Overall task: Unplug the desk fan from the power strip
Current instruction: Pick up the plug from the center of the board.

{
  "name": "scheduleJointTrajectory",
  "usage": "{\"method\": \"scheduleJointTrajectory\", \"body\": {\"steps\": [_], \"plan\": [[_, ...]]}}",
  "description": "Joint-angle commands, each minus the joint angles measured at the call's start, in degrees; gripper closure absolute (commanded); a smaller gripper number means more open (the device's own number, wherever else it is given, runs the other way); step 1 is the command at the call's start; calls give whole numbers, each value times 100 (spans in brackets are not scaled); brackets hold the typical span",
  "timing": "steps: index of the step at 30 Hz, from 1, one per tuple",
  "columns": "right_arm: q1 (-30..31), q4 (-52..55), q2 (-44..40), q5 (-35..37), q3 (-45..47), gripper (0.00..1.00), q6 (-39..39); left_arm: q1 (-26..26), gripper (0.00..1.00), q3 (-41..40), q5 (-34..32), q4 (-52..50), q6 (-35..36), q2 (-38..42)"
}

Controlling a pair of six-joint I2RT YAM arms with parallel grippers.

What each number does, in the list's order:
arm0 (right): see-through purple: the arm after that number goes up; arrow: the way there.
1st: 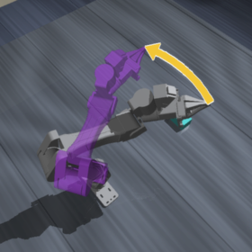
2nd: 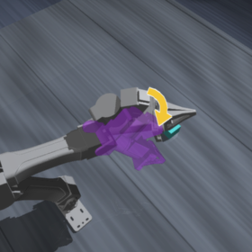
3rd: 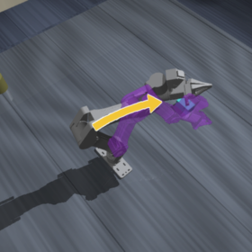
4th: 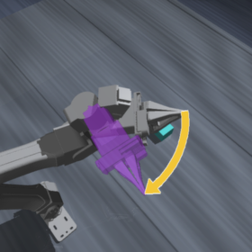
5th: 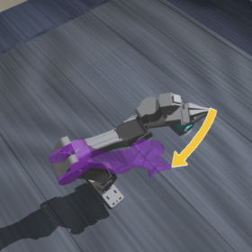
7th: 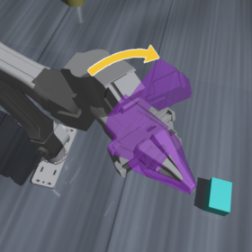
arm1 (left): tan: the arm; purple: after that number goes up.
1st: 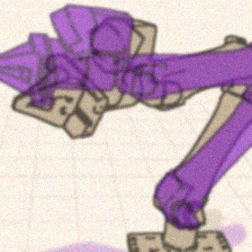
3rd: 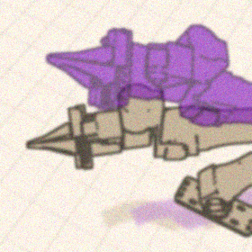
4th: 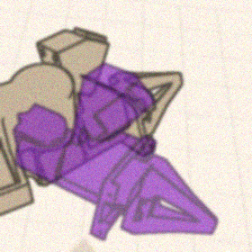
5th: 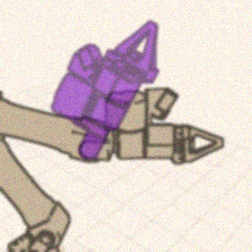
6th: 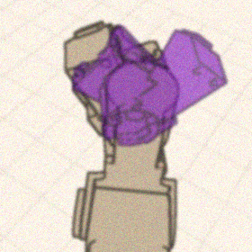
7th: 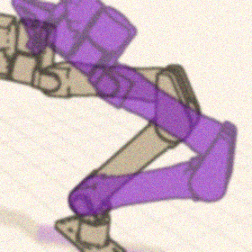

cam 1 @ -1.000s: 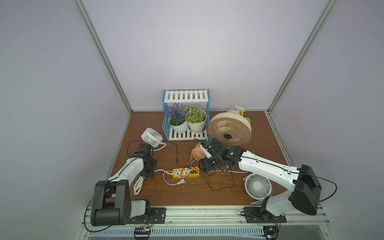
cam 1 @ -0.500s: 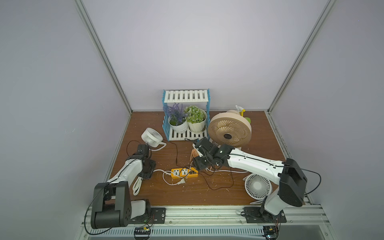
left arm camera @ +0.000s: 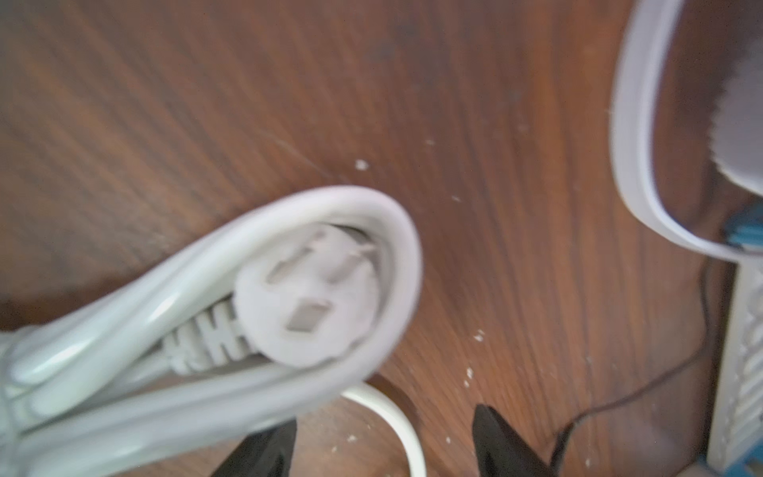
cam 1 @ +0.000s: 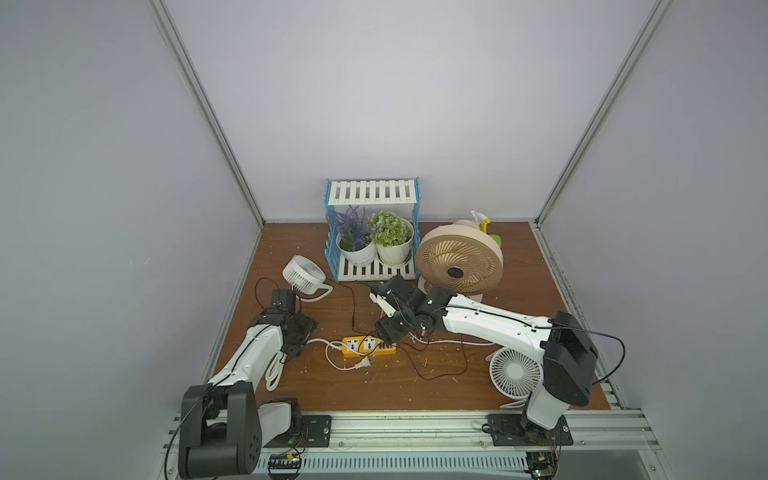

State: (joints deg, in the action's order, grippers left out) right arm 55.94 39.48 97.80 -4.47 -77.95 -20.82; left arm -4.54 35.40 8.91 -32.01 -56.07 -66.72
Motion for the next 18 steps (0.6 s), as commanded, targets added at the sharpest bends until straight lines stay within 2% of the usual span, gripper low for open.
{"method": "scheduleJointTrajectory", "body": {"steps": [1, 4, 6, 8, 12, 15, 18], "plan": [[-25, 59, -436, 211, 111, 33, -113, -75, 24, 607, 404, -301, 1018, 468], [-80, 74, -741, 547, 288, 32, -351, -60, 22, 1059, 649, -600, 1603, 838], [-123, 240, -1094, 1105, 454, 32, -638, 75, 22, 1412, 885, -733, 1898, 987], [-144, 445, -1494, 1658, 642, 32, -912, 446, 21, 1747, 896, -778, 2087, 1011], [-190, 1056, -2352, 2509, 1209, 35, -1708, 1529, 20, 2212, 692, -545, 2374, 883], [-286, 1583, -2752, 2530, 1736, 38, -2338, 2109, 19, 2145, 647, 30, 2386, 812], [-419, 1797, -3155, 2421, 2349, 37, -3072, 2316, 20, 1848, 790, 820, 2244, 816]]}}
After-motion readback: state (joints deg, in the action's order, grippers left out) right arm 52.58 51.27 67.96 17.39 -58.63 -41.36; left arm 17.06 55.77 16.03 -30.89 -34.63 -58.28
